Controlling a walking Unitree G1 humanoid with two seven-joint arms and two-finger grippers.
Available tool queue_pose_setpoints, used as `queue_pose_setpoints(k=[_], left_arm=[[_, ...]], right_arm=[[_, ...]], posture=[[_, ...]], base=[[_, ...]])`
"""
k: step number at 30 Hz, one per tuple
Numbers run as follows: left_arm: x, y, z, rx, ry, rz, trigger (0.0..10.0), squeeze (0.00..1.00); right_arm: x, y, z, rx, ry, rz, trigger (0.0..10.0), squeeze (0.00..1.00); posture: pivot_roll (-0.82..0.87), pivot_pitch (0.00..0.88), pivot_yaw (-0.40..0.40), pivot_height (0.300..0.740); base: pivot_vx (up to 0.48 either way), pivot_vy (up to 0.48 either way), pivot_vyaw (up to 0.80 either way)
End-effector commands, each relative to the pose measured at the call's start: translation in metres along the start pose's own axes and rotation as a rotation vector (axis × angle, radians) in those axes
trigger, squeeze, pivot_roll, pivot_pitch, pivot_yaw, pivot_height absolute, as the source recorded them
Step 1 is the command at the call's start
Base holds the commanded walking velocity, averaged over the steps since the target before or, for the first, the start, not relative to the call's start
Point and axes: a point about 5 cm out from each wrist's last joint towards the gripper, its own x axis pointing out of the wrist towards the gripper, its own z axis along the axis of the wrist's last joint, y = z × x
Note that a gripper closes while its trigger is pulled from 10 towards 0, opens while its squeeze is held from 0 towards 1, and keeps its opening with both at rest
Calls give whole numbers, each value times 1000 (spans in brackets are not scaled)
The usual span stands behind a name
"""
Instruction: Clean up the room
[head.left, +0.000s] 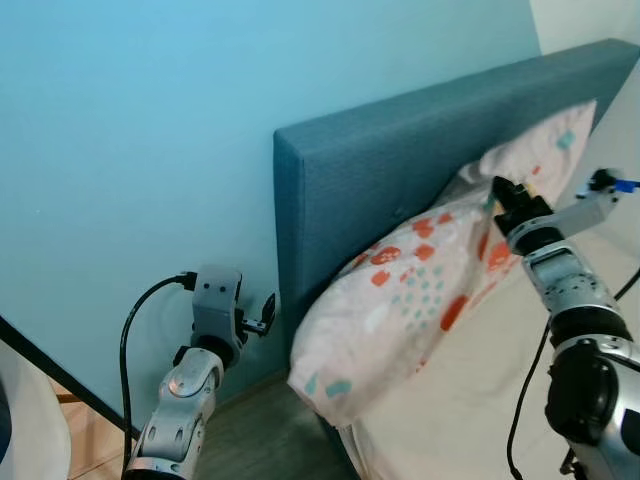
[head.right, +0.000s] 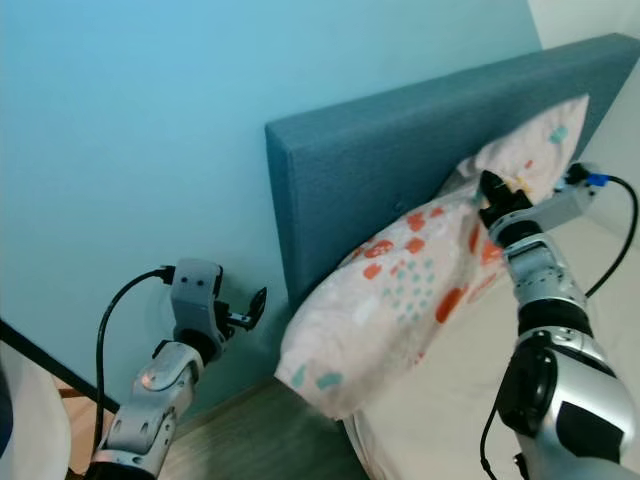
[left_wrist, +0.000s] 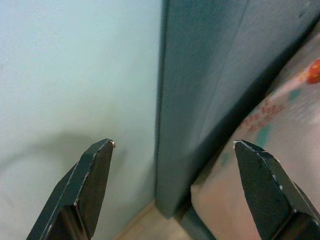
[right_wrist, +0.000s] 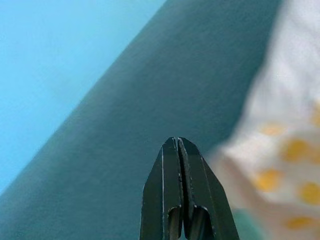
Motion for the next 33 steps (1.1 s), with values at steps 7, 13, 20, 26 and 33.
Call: queue_pose_setpoints(k=[7, 13, 20, 26, 33], left_arm=[[-2, -5, -3, 11, 39, -35, 10000, 0], [1, -7, -2, 12, 40, -49, 10000, 0], [10, -8, 3, 9, 28, -62, 10000, 0], [13, -12, 4, -1, 25, -65, 10000, 0], [16, -15, 3, -9, 24, -68, 10000, 0]], right_arm=[[-60, -69, -61, -96, 259, -367, 10000, 0], [-92, -92, -82, -175, 391, -524, 10000, 0], [-123, -115, -88, -251, 515, -708, 10000, 0], [-135, -123, -87, -283, 563, -789, 10000, 0], [-157, -132, -95, -304, 660, -872, 10000, 0]], posture=[[64, 154, 13, 686], [56, 142, 21, 676], [33, 109, 16, 656], [18, 96, 8, 656], [9, 92, 3, 656]], base=[[0, 0, 0], [0, 0, 0], [0, 0, 0], [0, 0, 0], [0, 0, 0]])
